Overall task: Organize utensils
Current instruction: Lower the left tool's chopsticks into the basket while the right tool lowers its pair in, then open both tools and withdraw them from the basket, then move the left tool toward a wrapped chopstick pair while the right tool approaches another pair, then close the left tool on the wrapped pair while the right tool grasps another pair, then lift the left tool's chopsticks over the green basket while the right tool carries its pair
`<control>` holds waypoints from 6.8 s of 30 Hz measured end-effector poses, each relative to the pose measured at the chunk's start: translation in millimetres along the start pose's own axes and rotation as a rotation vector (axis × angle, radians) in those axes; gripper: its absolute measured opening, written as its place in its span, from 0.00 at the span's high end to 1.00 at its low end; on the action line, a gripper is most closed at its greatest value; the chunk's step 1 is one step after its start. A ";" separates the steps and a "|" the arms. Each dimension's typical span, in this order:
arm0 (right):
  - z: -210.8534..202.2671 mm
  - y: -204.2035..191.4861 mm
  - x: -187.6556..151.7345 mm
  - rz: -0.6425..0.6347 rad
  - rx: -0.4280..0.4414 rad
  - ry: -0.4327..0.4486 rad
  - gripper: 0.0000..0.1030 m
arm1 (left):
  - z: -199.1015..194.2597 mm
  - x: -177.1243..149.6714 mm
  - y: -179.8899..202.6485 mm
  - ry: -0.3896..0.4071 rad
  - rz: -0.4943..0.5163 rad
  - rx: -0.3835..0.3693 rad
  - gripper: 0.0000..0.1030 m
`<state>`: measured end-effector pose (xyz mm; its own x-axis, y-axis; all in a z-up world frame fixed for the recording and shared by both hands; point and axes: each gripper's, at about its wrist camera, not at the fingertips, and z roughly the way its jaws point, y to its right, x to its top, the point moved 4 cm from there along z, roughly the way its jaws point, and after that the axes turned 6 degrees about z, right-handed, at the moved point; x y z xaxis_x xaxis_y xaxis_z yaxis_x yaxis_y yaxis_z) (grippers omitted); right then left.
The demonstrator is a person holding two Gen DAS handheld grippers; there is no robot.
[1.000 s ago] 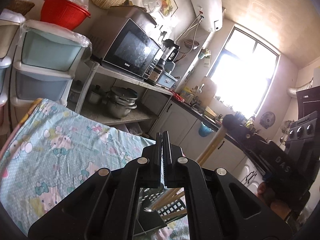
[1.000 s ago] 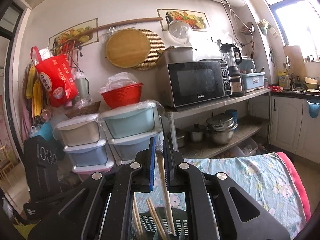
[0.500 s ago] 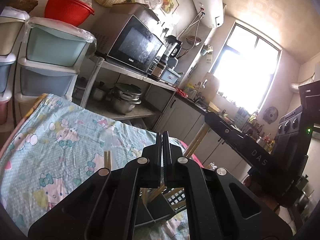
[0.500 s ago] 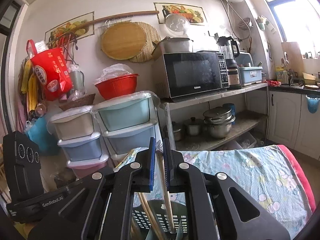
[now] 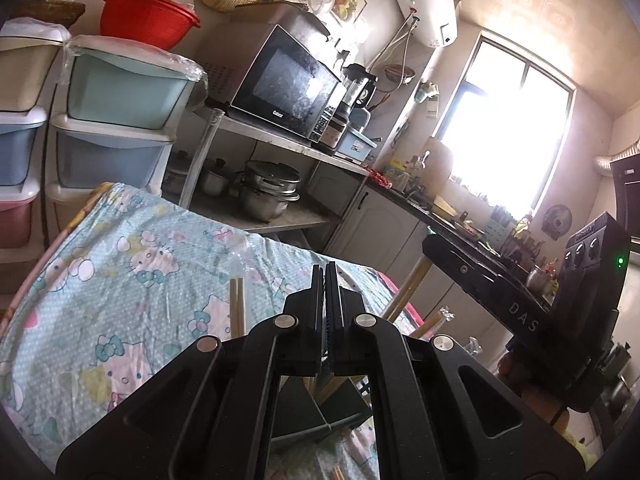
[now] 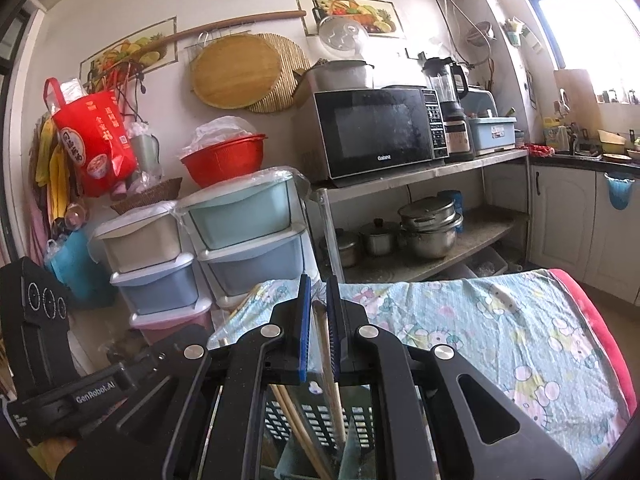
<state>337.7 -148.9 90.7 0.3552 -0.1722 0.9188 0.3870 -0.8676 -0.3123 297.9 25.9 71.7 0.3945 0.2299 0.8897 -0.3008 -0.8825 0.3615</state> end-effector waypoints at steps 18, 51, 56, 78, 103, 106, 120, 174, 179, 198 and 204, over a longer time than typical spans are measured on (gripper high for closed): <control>-15.9 19.4 -23.6 0.020 -0.073 -0.068 0.89 | -9.9 -16.8 -10.4 -0.057 -0.038 0.057 0.89; -62.6 26.2 -53.7 0.016 -0.105 -0.142 0.33 | -33.3 -65.6 1.5 -0.213 -0.012 0.074 0.10; -72.0 26.5 -63.4 0.000 -0.108 -0.158 0.33 | -38.3 -71.7 1.0 -0.222 -0.010 0.085 0.10; -93.1 24.6 -106.4 -0.032 -0.095 -0.258 0.32 | -50.0 -102.3 -4.4 -0.295 -0.037 0.098 0.10; -106.1 58.4 -163.5 0.006 -0.139 -0.408 0.39 | -30.8 -163.6 4.6 -0.471 -0.052 0.036 0.31; -106.8 61.7 -169.4 0.014 -0.142 -0.428 0.40 | -28.5 -169.5 6.6 -0.491 -0.054 0.024 0.34; -98.6 78.8 -191.5 0.055 -0.160 -0.534 0.47 | -12.4 -190.7 -0.7 -0.578 -0.082 0.041 0.43; -52.4 68.2 -169.9 0.041 -0.093 -0.558 0.87 | 12.2 -168.0 -9.2 -0.540 -0.005 0.140 0.97; -64.1 48.5 -155.9 0.017 -0.050 -0.515 0.89 | 0.5 -152.8 4.5 -0.494 0.000 0.103 0.97; -99.4 0.5 -110.6 -0.077 0.029 -0.383 0.93 | -38.6 -94.7 59.4 -0.332 0.067 -0.010 0.97; -107.0 -2.9 -98.5 -0.083 0.029 -0.341 0.94 | -39.8 -84.2 67.8 -0.306 0.086 -0.019 0.97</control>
<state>210.5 -179.4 27.0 0.5838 0.0684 0.8090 0.4489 -0.8574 -0.2515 209.7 -36.9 32.5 0.6087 0.0179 0.7932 -0.3598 -0.8848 0.2961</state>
